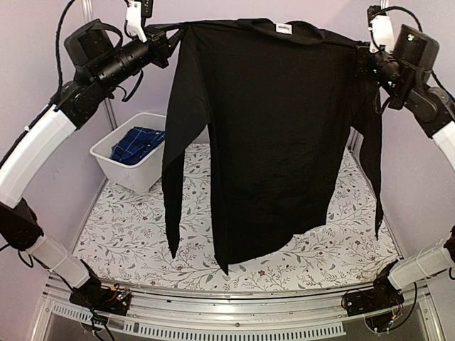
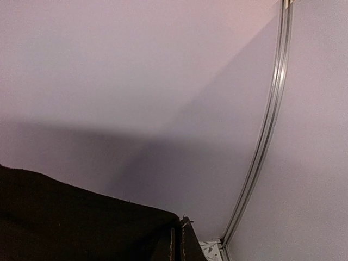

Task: Fold and stack the long sleeve shirts
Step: Flatten out the crumpled shirt at the center of the board, then pick up the sleeve from the center of the board.

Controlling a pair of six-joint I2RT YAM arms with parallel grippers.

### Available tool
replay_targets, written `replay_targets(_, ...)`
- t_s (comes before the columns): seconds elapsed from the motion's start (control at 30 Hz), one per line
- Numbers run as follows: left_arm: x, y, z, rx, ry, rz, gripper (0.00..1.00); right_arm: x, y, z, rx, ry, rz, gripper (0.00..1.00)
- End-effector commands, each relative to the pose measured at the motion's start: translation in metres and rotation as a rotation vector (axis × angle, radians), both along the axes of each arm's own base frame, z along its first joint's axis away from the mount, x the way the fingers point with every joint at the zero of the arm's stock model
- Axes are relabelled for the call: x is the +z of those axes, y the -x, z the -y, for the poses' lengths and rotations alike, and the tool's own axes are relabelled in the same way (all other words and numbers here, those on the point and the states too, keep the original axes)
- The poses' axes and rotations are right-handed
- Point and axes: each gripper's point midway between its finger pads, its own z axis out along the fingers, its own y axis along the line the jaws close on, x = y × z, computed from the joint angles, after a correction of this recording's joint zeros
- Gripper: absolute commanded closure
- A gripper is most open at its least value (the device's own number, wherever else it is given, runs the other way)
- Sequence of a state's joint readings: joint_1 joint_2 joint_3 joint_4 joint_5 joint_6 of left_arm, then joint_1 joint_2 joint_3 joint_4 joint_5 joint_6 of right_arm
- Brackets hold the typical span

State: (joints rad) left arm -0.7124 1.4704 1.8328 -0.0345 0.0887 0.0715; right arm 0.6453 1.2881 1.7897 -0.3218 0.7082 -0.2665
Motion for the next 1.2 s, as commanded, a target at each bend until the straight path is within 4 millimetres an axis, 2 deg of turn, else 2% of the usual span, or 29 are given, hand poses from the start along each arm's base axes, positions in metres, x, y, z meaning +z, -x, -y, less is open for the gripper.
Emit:
replay_targets(0.0,-0.109,-0.114,0.001,-0.116,0.000,-0.420,1.00,-0.111,-0.106,-0.012,0.124,-0.028,-0.306,1.00)
replay_targets(0.03,-0.136,-0.139,0.002,-0.140,0.004,-0.502,1.00,-0.151,-0.135,-0.017,0.132,-0.024,-0.392,1.00)
replay_targets(0.13,-0.233,-0.206,0.011,-0.192,0.002,-0.748,1.00,-0.223,-0.187,-0.011,0.152,-0.091,-0.538,1.00)
replay_targets(0.17,-0.283,-0.231,0.015,-0.179,-0.007,-0.844,1.00,-0.259,-0.207,-0.008,0.132,-0.104,-0.604,1.00)
replay_targets(0.2,-0.331,-0.262,0.015,-0.133,-0.008,-0.933,1.00,-0.302,-0.231,0.004,0.083,-0.104,-0.681,0.99)
replay_targets(0.23,-0.351,-0.273,0.016,-0.105,-0.019,-0.961,1.00,-0.333,-0.243,0.010,0.059,-0.107,-0.737,0.96)
replay_targets(0.27,-0.367,-0.282,0.014,-0.070,-0.028,-0.984,0.94,-0.352,-0.251,0.015,0.044,-0.112,-0.773,0.91)
replay_targets(0.3,-0.381,-0.290,0.012,-0.034,-0.034,-1.005,0.75,-0.360,-0.256,0.020,0.031,-0.127,-0.791,0.82)
replay_targets(0.33,-0.390,-0.295,0.008,-0.004,-0.035,-1.017,0.61,-0.378,-0.261,0.025,0.014,-0.131,-0.832,0.73)
replay_targets(0.37,-0.393,-0.296,0.006,0.014,-0.040,-1.019,0.55,-0.388,-0.261,0.028,-0.007,-0.137,-0.859,0.66)
replay_targets(0.4,-0.394,-0.296,0.004,0.032,-0.044,-1.019,0.45,-0.401,-0.260,0.030,-0.020,-0.135,-0.891,0.53)
replay_targets(0.43,-0.394,-0.294,0.002,0.048,-0.050,-1.019,0.35,-0.409,-0.257,0.028,-0.015,-0.139,-0.917,0.48)
replay_targets(0.47,-0.391,-0.290,0.001,0.059,-0.059,-1.012,0.29,-0.415,-0.251,0.026,-0.011,-0.150,-0.938,0.41)
replay_targets(0.53,-0.388,-0.276,0.001,0.072,-0.081,-0.998,0.23,-0.426,-0.235,0.025,-0.012,-0.169,-0.971,0.31)
replay_targets(0.6,-0.372,-0.255,0.003,0.060,-0.080,-0.981,0.17,-0.422,-0.212,0.015,0.029,-0.210,-0.978,0.26)
replay_targets(0.63,-0.371,-0.243,0.006,0.044,-0.075,-0.985,0.17,-0.430,-0.198,0.009,0.042,-0.219,-1.000,0.24)
replay_targets(0.67,-0.372,-0.228,0.010,0.025,-0.078,-0.994,0.16,-0.424,-0.184,0.002,0.065,-0.230,-0.994,0.23)
replay_targets(0.7,-0.386,-0.212,0.012,0.022,-0.089,-1.027,0.17,-0.430,-0.171,-0.006,0.087,-0.246,-1.007,0.23)
replay_targets(0.83,-0.407,-0.160,0.011,0.027,-0.083,-1.114,0.19,-0.432,-0.129,-0.049,0.228,-0.328,-1.025,0.25)
replay_targets(0.97,-0.438,-0.108,-0.020,0.140,-0.072,-1.216,0.24,-0.441,-0.098,-0.088,0.286,-0.309,-1.052,0.31)
replay_targets(1.07,-0.452,-0.068,-0.043,0.171,-0.042,-1.266,0.28,-0.461,-0.082,-0.101,0.312,-0.310,-1.090,0.34)
replay_targets(1.17,-0.465,-0.034,-0.056,0.180,-0.021,-1.306,0.31,-0.477,-0.079,-0.101,0.307,-0.325,-1.111,0.37)
